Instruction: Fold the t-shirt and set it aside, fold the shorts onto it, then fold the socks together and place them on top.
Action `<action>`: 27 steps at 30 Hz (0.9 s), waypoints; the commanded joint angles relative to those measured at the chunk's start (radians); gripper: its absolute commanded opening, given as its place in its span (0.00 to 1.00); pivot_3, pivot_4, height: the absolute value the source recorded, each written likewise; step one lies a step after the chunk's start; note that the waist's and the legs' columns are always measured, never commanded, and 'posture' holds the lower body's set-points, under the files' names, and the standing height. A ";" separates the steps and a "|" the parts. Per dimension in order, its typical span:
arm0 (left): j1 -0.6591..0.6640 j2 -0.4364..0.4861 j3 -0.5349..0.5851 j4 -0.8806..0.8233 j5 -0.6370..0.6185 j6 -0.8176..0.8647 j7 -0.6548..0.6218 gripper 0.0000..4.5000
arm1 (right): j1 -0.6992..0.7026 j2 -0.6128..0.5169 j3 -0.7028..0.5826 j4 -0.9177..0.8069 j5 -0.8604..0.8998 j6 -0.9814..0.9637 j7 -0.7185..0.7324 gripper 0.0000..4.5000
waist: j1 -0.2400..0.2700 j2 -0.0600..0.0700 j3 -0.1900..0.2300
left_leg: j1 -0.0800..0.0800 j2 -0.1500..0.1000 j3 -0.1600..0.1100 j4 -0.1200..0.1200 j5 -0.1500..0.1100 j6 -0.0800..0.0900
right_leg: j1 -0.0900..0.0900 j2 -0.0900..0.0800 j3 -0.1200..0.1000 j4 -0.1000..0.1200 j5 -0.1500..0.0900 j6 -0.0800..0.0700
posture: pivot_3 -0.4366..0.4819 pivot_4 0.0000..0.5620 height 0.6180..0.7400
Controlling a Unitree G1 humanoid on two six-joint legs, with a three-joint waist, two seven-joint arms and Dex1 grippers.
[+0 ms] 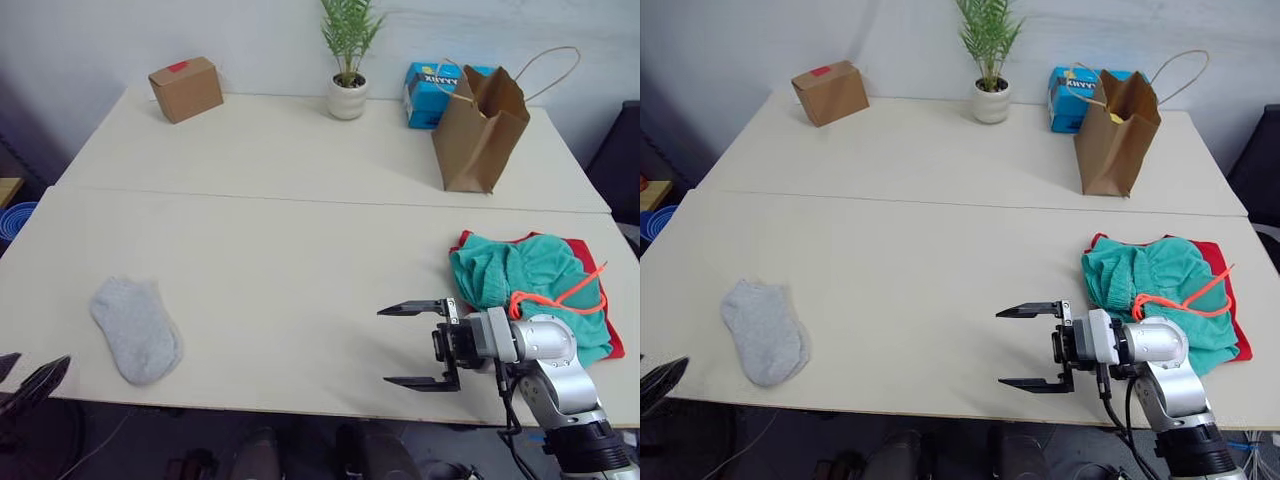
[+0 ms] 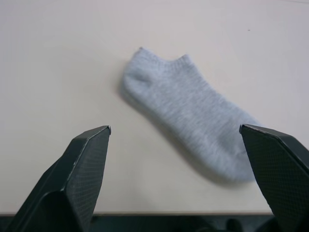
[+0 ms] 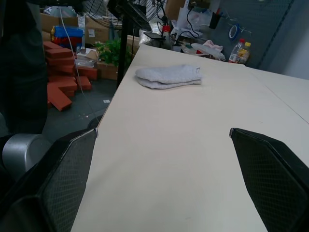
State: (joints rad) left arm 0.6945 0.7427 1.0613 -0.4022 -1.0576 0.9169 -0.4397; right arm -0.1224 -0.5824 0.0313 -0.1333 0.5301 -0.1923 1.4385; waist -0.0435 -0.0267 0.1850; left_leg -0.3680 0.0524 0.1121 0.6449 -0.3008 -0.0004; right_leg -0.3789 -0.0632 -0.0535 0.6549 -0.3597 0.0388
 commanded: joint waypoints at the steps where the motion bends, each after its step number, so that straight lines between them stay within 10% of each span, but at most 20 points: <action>1: -0.042 0.053 0.011 0.041 -0.140 0.218 0.161 1.00 | -0.025 -0.004 -0.011 -0.028 0.011 0.012 -0.025 0.99 | -0.007 0.000 0.000 | 0.000 0.000 0.000 -0.001 0.000 0.000 | 0.000 0.001 0.000 0.000 0.000 0.000 | 0.48 0.27 1.00; 13: -0.301 0.095 -0.256 0.151 -0.213 0.435 0.308 1.00 | -0.056 -0.021 -0.031 -0.014 -0.011 0.011 -0.059 0.99 | 0.007 0.009 -0.001 | 0.001 0.000 -0.001 0.001 0.001 -0.002 | 0.001 0.001 -0.001 0.001 0.000 0.000 | 0.48 0.27 1.00; 27: -0.584 0.030 -0.565 0.182 -0.133 0.386 0.165 0.05 | 0.019 -0.079 -0.083 -0.070 -0.023 0.012 -0.122 1.00 | 0.042 0.016 -0.003 | 0.000 -0.004 -0.002 0.001 0.002 -0.001 | 0.002 -0.003 -0.001 0.001 0.000 0.001 | 0.48 0.27 1.00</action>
State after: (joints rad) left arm 0.1154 0.7848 0.5463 -0.2194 -1.2029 1.2972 -0.2425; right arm -0.1128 -0.6509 -0.0130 -0.1622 0.4953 -0.1744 1.3276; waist -0.0019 -0.0110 0.1818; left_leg -0.3679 0.0484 0.1103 0.6462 -0.2987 -0.0011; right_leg -0.3766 -0.0657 -0.0550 0.6558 -0.3594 0.0399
